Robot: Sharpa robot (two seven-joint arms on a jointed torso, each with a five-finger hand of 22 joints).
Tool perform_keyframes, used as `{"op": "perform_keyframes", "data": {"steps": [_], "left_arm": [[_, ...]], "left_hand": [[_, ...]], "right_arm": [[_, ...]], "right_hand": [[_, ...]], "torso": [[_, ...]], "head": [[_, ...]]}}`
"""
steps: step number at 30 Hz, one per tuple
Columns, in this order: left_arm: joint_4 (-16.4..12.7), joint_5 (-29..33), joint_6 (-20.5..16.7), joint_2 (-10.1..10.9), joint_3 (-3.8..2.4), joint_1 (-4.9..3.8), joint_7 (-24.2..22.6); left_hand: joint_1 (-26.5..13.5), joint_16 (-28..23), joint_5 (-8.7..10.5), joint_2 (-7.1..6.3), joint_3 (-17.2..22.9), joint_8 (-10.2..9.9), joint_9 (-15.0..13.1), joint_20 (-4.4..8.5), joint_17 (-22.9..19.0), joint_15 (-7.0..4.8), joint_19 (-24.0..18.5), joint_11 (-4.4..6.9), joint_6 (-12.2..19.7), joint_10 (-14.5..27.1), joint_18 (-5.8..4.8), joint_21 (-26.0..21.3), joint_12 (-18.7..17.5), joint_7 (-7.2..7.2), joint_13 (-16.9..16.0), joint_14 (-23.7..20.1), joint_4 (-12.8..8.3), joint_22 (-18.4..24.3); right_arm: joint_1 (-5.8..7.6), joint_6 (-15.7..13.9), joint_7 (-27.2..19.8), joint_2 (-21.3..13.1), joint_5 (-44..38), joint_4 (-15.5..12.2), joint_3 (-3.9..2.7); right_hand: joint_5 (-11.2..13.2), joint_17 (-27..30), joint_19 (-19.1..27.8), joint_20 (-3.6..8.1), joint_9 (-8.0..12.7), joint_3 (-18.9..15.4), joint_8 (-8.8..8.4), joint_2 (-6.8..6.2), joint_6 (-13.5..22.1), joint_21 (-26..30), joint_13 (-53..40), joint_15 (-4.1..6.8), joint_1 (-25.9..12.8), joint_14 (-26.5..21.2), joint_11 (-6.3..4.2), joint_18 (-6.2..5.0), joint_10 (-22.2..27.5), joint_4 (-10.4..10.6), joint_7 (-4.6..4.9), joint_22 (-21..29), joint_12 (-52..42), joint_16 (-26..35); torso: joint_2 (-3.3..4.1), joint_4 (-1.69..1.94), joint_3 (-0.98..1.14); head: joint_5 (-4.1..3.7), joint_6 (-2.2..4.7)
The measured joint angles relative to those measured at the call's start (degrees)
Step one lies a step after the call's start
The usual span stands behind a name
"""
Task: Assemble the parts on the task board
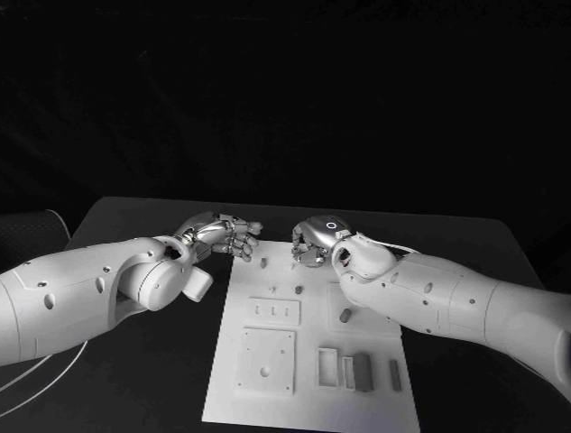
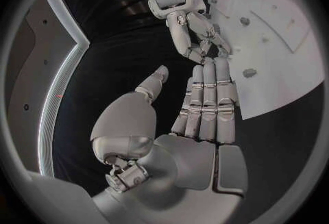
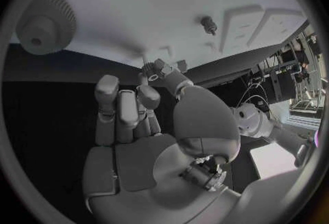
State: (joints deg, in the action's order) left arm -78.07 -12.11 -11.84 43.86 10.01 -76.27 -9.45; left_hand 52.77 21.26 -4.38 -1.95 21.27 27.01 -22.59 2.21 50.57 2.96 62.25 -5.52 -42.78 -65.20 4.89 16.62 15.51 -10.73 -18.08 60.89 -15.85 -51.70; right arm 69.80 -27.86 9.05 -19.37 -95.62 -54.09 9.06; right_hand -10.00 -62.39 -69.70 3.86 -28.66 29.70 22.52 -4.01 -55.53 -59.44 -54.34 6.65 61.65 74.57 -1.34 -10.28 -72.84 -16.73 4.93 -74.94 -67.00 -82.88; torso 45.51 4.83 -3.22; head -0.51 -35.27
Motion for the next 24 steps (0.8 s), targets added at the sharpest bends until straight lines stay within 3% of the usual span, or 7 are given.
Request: {"op": "perform_keyframes", "data": {"steps": [17,24], "left_arm": [[0.0,0.0,0.0,0.0,0.00,-0.19,0.0],[0.0,0.0,0.0,0.0,0.00,-0.24,0.0]], "left_hand": [[0.0,0.0,0.00,0.00,0.0,0.0,0.0,0.00,0.0,0.00,0.0,0.00,0.0,0.0,0.02,-0.2,0.0,0.00,-0.1,0.0,0.0,0.0],[0.0,0.0,0.00,0.00,0.0,0.0,0.0,0.00,0.0,0.00,0.0,0.00,0.0,0.0,0.00,-0.2,0.0,0.00,-0.1,0.0,0.0,0.0]], "right_arm": [[0.00,0.0,0.0,0.2,0.0,0.6,0.01],[0.00,0.2,-0.2,0.4,0.2,0.7,0.02]], "right_hand": [[0.0,0.4,0.0,-0.01,-0.1,0.0,-0.01,-0.30,0.0,0.0,0.0,0.19,0.3,0.2,0.01,-0.23,0.2,0.0,0.02,0.0,0.2,0.0],[0.3,0.9,0.0,-0.01,0.2,0.0,-1.59,-0.59,1.3,0.0,0.0,0.00,0.6,0.4,0.35,-0.27,0.2,0.0,1.25,0.0,0.5,0.0]], "torso": [[0.02,-0.05,0.03],[0.02,-0.06,0.03]], "head": [[0.25,-0.01],[0.26,-0.01]]}}
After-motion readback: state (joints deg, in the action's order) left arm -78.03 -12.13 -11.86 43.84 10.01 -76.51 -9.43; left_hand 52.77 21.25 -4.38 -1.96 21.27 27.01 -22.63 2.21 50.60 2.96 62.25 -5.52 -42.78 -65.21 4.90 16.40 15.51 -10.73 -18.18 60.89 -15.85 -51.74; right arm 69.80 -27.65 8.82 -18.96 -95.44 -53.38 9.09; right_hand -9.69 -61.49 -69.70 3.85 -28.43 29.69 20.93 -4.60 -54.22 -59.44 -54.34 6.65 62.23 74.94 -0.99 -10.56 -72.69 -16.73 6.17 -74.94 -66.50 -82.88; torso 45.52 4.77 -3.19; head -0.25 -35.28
